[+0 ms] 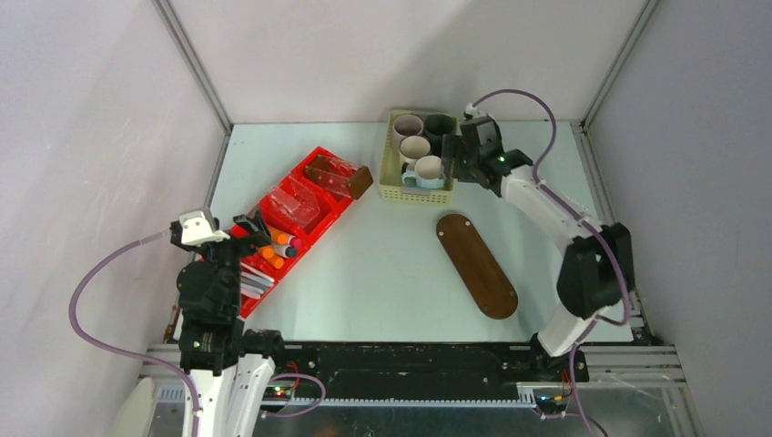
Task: Prepare toiletry sets of a toothbrush and toothpaste on the tray
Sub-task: Pick up the cup from the storage box.
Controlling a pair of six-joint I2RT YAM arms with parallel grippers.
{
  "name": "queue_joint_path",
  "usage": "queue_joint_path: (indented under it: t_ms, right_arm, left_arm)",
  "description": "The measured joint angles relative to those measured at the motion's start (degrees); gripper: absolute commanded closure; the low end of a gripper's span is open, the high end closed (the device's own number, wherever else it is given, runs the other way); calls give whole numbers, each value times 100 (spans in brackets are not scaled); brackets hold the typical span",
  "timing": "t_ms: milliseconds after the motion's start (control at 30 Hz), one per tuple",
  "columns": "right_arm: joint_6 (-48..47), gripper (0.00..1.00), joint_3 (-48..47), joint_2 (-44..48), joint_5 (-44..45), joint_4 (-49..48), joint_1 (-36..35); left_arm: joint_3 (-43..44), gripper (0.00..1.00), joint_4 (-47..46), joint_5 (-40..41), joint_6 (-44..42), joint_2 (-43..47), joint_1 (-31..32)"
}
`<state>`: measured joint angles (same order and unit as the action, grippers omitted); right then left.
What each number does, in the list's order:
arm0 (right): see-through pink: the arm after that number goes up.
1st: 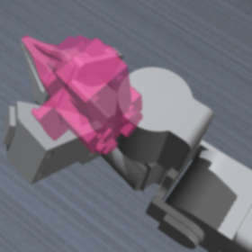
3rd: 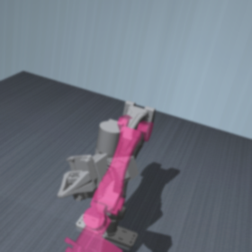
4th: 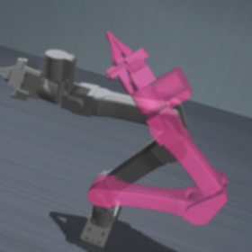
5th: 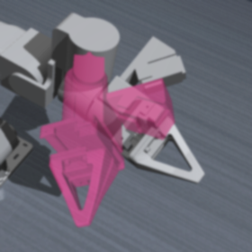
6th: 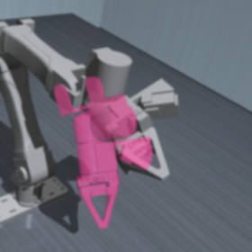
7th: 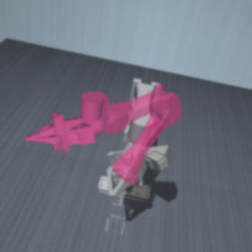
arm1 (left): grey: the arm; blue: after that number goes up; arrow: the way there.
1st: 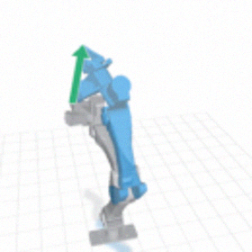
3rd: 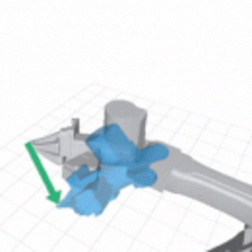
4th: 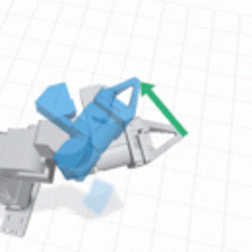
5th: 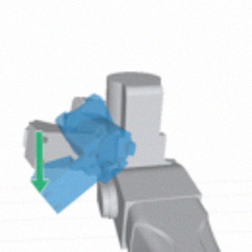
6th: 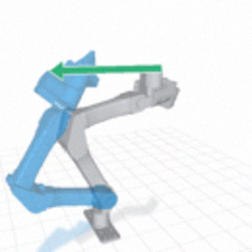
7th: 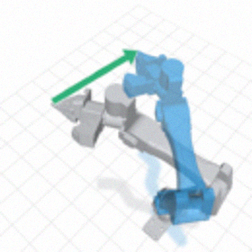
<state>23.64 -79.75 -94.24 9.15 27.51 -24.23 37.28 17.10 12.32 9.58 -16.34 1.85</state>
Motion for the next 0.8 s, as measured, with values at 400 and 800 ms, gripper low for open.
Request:
queue_joint_path:
  t_ms: [400, 800]
  right_arm:
    - [103, 53, -1792, -2004, 203, -17, -9]
    - [116, 78, -2118, -2846, 181, 249, -46]
  left_arm:
    - [0, 2, 2, -2, 2, -146, 2]
    - [0, 2, 2, -4, 2, -203, 2]
